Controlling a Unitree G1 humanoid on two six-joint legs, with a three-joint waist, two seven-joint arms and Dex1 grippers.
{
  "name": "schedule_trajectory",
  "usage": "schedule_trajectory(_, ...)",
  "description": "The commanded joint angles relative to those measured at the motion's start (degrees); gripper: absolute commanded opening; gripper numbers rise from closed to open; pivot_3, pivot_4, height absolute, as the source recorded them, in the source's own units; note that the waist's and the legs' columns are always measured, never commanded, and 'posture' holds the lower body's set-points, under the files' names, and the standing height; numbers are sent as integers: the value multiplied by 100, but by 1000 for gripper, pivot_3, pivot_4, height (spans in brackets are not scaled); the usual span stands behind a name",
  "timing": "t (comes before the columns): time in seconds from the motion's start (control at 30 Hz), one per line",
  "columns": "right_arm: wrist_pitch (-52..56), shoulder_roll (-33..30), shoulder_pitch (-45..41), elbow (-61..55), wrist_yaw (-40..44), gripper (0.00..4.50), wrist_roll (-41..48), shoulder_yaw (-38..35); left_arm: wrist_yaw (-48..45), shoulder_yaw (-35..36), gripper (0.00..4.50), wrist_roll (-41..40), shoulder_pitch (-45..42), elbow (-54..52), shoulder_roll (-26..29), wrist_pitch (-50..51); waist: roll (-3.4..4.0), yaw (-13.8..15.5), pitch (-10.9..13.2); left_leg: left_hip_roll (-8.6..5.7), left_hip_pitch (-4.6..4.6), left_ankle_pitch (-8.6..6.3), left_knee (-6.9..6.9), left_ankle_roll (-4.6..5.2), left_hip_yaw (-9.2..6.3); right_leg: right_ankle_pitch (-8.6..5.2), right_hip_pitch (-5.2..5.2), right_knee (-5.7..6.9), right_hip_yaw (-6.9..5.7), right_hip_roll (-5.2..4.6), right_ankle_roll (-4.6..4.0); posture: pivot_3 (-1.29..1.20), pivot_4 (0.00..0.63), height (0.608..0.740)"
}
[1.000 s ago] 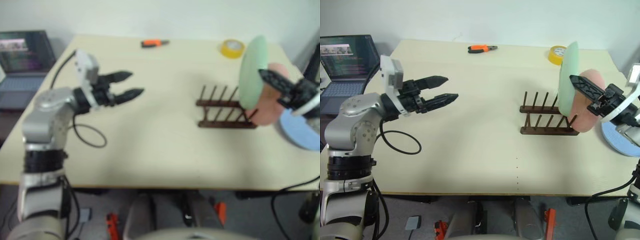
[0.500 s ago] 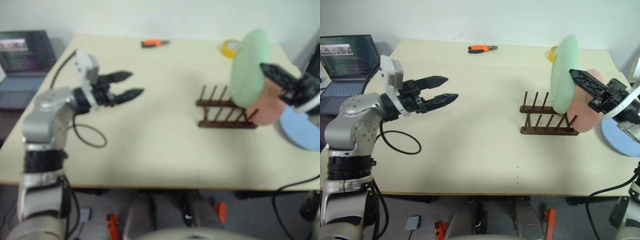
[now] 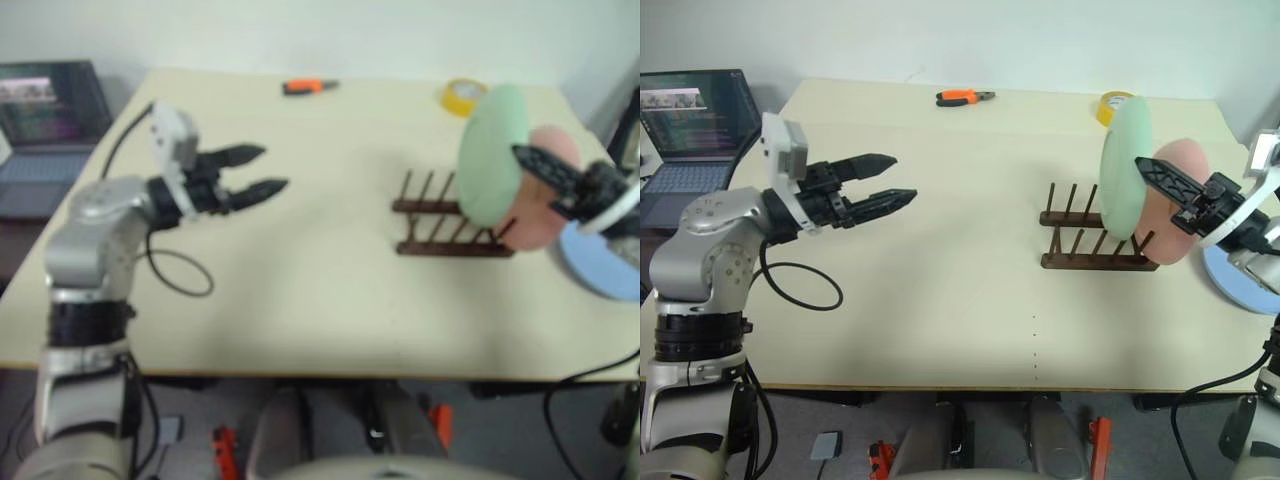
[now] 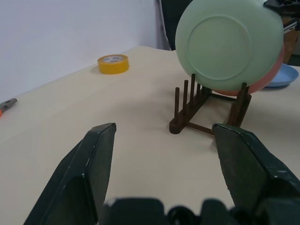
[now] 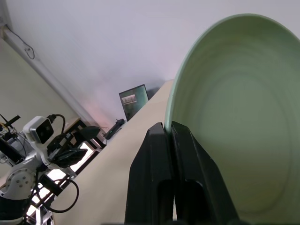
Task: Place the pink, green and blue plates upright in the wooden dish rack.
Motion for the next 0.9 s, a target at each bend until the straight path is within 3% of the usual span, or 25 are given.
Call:
schedule_trajectory(0.03,-118,-129,-24,41,85,0,-154,-71,21,32,3593,-18,-32,-253,43,6,0,0,0,0,0,0,0,0,1,0,0,0,1,0,0,0,150,740)
schedule_trajectory(0.13,-93,-129,-28,78,98,0,-248,-49,18,14,3593,-10,-51,-254,45,6,0,0,0,0,0,0,0,0,0,0,0,0,0,0,0,0,150,740)
schedule_trajectory(0.23,-84,-107,-26,54,119,638,-284,-65,15,-14,3638,6,-85,-236,46,2,0,0,0,0,0,0,0,0,1,0,0,0,0,0,0,0,150,740)
schedule_trajectory(0.43,-174,-171,18,-98,206,2677,-451,-53,16,-68,3638,34,-125,-225,18,-9,0,0,0,0,0,0,0,0,1,0,0,0,0,0,0,0,150,740)
schedule_trajectory(0.57,-696,-459,215,-502,464,4071,-1252,135,17,-108,3638,38,-158,-193,8,-26,1,4,0,-1,0,0,0,0,1,0,-1,-1,0,0,1,0,150,740)
schedule_trajectory(0.9,-1436,-1356,584,-1074,1057,4071,-2357,31,-71,-297,3638,147,-362,46,-141,-139,2,11,-1,-2,0,0,3,0,2,-1,0,-1,-1,0,-1,0,150,740)
